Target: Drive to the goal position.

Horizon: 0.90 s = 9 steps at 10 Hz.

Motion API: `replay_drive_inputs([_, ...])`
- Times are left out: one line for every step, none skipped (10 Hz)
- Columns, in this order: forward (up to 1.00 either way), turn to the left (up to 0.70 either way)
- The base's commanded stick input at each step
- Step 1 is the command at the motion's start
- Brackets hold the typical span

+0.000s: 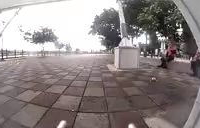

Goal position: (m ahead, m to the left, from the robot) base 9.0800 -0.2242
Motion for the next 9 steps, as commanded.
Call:
replay_drive_inputs([0.00,0.00])
replay_drive_inputs([0.00,0.00])
replay_drive_inputs([0.00,0.00])
replay_drive_inputs([0.00,0.00])
replay_drive_inputs([0.70,0.01])
replay_drive_inputs([0.70,0.01])
replay_drive_inputs([0.70,0.01])
replay_drive_inputs([0.70,0.01])
replay_drive_inputs([0.70,0.01])
